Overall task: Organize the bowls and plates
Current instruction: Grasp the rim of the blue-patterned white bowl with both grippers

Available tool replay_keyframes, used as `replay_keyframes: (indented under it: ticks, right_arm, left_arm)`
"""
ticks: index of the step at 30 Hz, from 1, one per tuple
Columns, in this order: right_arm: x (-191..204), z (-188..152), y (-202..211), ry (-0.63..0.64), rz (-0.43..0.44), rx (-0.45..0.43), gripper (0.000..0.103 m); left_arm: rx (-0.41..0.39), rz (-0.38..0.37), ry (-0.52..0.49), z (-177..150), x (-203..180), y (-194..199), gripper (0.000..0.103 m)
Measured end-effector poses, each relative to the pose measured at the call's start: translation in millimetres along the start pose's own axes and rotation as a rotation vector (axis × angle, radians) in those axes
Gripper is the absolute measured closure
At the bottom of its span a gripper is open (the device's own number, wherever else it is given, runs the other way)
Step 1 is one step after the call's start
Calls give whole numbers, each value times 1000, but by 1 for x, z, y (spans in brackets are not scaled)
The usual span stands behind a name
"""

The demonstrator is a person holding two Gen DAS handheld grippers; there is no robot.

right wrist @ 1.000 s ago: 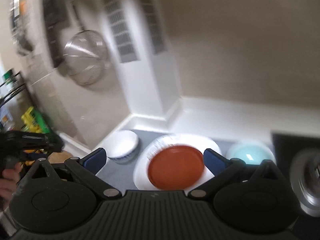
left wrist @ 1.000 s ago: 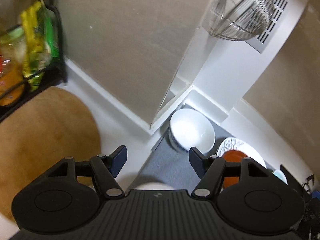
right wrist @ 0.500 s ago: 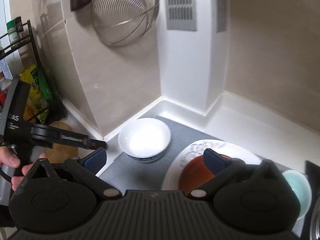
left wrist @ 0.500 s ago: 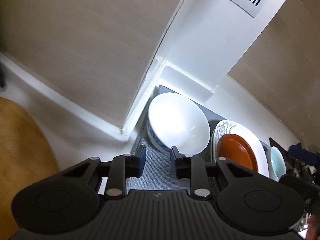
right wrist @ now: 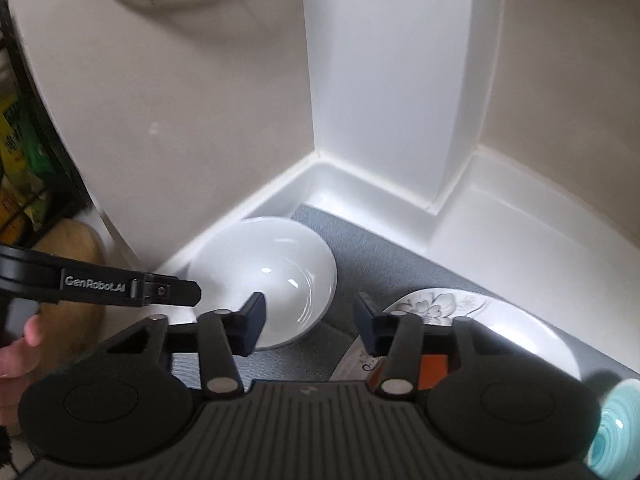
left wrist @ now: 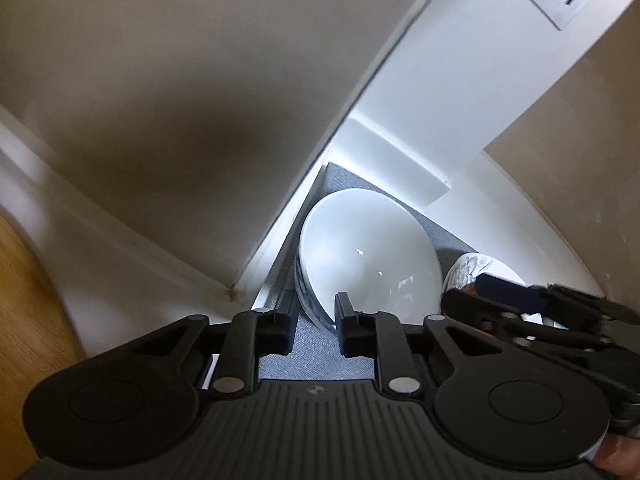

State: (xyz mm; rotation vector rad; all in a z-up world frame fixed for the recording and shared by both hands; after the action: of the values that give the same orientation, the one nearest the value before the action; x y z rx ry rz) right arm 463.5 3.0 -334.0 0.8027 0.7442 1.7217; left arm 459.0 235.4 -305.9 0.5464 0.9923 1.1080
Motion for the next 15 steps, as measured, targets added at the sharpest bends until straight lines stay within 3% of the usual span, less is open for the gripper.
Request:
replay_keyframes:
  ticks: [5, 15]
  right_arm:
    - [-7, -1, -27, -18, -20, 56, 74]
    - [-6, -6, -49, -47, 39, 94, 83]
  left_arm:
    - [12, 23, -6, 1, -6, -7, 85]
    - [51, 58, -30, 2, -17, -13, 87]
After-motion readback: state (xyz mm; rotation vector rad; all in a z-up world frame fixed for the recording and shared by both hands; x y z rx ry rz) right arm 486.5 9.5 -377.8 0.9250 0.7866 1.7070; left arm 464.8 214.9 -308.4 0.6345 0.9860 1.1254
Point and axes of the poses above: each gripper's, at about its wrist camera, not at the fingertips, and y roughly against the way its jaws point, x to its left, z to its top, the point moved 2 cm from there along -y, roughly the way its jaws point, and after that the axes turned 4 degrees about -y, right-handed, at the moved point
